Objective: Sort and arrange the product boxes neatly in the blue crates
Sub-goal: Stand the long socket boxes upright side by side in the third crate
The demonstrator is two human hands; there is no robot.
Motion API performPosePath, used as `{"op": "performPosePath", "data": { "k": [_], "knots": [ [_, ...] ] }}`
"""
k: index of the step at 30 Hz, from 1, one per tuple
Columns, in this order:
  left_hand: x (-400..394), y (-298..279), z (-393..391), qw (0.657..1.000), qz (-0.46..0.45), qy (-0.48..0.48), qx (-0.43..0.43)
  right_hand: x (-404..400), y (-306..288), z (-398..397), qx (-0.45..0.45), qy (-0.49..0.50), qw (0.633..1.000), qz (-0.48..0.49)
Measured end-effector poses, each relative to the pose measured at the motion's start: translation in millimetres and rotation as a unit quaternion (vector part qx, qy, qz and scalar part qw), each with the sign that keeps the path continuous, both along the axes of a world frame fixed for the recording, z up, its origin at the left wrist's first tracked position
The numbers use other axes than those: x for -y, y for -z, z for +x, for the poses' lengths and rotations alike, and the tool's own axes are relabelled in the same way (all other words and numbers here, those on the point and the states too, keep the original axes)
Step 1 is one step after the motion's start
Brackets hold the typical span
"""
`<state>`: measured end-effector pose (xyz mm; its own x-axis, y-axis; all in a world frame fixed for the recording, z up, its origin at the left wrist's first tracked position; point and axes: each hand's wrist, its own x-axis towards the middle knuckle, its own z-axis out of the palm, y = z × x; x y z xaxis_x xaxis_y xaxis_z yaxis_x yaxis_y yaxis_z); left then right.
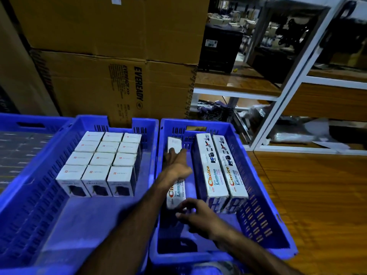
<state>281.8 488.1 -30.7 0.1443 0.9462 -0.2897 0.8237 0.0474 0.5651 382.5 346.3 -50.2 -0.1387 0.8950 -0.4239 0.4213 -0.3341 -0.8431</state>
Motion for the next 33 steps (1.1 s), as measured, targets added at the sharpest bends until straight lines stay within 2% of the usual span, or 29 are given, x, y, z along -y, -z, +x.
{"op": "performPosePath", "data": {
  "k": [3,6,8,10,13,16,17,19,22,24,27,29,31,33],
  "knots": [
    [6,-1,1,0.997,-0.049,0.030,-0.043,0,1,6,0.036,-0.052,0.997,0.033],
    [12,-3,3,0.995,-0.047,0.036,-0.080,-1,-3,16,0.053,-0.069,0.995,0.042],
    [14,-7,4,0.996,-0.025,0.022,-0.080,-1,-4,23,0.039,-0.042,0.998,0.033],
    [15,-16,3,0.997,0.028,0.007,-0.070,-1,-3,28,-0.011,0.010,1.000,0.018],
    [19,-39,0,0.991,0.127,-0.029,-0.021,-2,-5,32,-0.063,0.049,0.996,0.027],
    [9,-57,-16,0.972,0.193,-0.099,0.085,-6,-15,26,-0.092,0.069,0.992,0.054],
    [4,-61,-23,0.960,0.204,-0.122,0.150,-8,-19,25,-0.098,0.085,0.989,0.071],
    [-3,-66,-34,0.910,0.190,-0.181,0.321,-12,-26,24,-0.119,0.128,0.981,0.083],
    [-6,-73,-45,0.804,0.083,-0.249,0.534,-16,-40,24,-0.139,0.167,0.974,0.061],
    [-9,-74,-52,0.739,0.031,-0.231,0.632,-17,-46,22,-0.195,0.184,0.962,0.052],
    [-9,-73,-59,0.675,-0.019,-0.175,0.716,-16,-53,15,-0.280,0.210,0.933,0.084],
    [-6,-71,-63,0.642,-0.045,-0.127,0.754,-12,-58,10,-0.271,0.223,0.922,0.164],
    [-5,-67,-61,0.636,-0.072,-0.092,0.763,-6,-64,3,-0.195,0.235,0.910,0.280],
    [-6,-59,-52,0.652,-0.088,-0.090,0.748,-2,-69,-2,-0.035,0.241,0.897,0.369]
  ]
}}
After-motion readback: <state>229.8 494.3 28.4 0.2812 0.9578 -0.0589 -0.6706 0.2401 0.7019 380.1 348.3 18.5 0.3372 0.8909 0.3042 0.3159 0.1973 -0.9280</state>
